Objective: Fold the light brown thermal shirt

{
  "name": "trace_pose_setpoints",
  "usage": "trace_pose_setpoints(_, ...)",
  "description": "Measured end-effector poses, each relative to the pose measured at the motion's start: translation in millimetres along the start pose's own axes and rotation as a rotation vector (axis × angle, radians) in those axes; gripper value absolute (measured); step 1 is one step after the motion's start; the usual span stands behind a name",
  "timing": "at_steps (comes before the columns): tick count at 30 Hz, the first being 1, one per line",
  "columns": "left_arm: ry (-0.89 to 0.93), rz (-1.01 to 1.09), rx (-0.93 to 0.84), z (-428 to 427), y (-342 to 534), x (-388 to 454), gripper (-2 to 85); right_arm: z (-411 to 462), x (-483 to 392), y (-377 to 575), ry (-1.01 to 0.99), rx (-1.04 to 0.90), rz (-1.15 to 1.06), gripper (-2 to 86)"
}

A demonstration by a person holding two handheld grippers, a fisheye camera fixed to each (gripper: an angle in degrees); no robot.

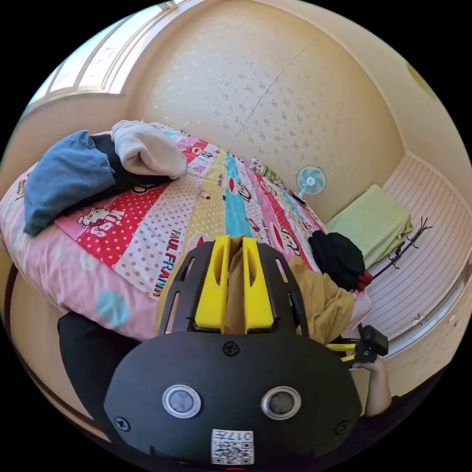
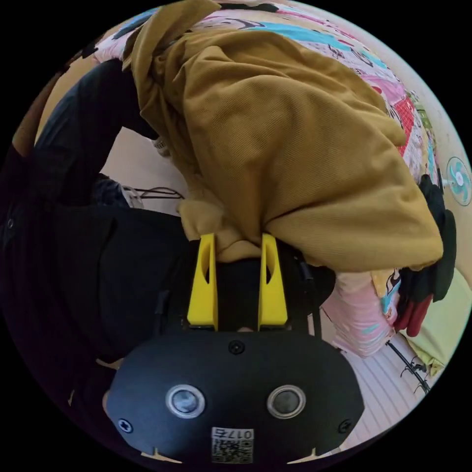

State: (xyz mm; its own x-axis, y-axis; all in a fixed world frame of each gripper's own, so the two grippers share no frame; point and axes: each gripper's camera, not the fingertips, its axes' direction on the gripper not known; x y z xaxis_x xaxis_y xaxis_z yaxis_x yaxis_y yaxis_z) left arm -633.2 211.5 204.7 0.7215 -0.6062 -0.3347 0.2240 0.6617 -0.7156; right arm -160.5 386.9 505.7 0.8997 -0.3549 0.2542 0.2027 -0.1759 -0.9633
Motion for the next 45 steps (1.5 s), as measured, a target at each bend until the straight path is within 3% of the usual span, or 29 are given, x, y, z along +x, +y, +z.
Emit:
trace_pose_setpoints(2,-0.007,-0.001,0.012,-7,5,1,4.1,11,-9,-18,0.089,-0.094,0.023,6.4)
trace_pose_setpoints(4,-0.017,-0.011,0.015,-19,10,0,2.7,2,-12,-14,0.226,-0.062,0.054,5.1)
trace_pose_setpoints(6,-0.014,-0.043,0.02,-34,13,-4,0.7,-40,-6,11,0.328,0.096,0.152,4.5)
trace_pose_setpoints(8,0.04,-0.051,0.147,-71,18,-5,-0.3,-120,21,67,0.425,0.394,0.354,4.2)
trace_pose_setpoints(10,0.081,-0.01,0.38,-134,16,5,-0.8,-167,49,94,0.544,0.533,0.458,4.2)
trace_pose_setpoints(12,0.082,-0.016,0.482,-162,4,12,-0.8,-203,87,105,0.595,0.659,0.535,4.1)
trace_pose_setpoints(14,0.119,0.019,0.474,-163,-20,20,-0.8,-237,149,113,0.562,0.891,0.681,4.1)
trace_pose_setpoints(16,0.273,0.069,0.264,-134,-48,32,-0.4,-244,198,109,0.548,0.987,0.788,4.2)
trace_pose_setpoints(18,0.438,0.159,0.112,-105,-43,51,0.6,-230,257,74,0.399,0.787,0.741,4.6)
trace_pose_setpoints(19,0.511,0.202,0.003,-84,-26,65,2.3,-211,290,48,0.219,0.569,0.689,5.1)
trace_pose_setpoints(22,0.548,0.331,-0.261,-34,53,110,6.5,-179,282,54,0.036,0.625,0.532,4.9)
trace_pose_setpoints(25,0.506,0.487,-0.377,0,153,160,9.1,-131,265,79,0.019,0.586,0.598,5.5)
trace_pose_setpoints(32,0.372,0.859,-0.388,56,277,297,14.5,-50,221,201,-0.243,0.744,0.808,5.9)
trace_pose_setpoints(36,0.124,0.93,-0.473,131,317,348,13.9,-28,201,278,-0.37,0.869,0.966,5.2)
trace_pose_setpoints(40,-0.01,1.028,-0.294,111,341,356,9.5,-11,191,336,-0.456,0.878,1.037,5.4)
trace_pose_setpoints(42,0.092,0.998,-0.265,81,322,341,4.3,-14,188,348,-0.457,0.879,1.009,5.6)
trace_pose_setpoints(45,0.507,0.649,-0.25,27,235,266,3.5,-35,182,352,-0.447,0.923,0.908,5.7)
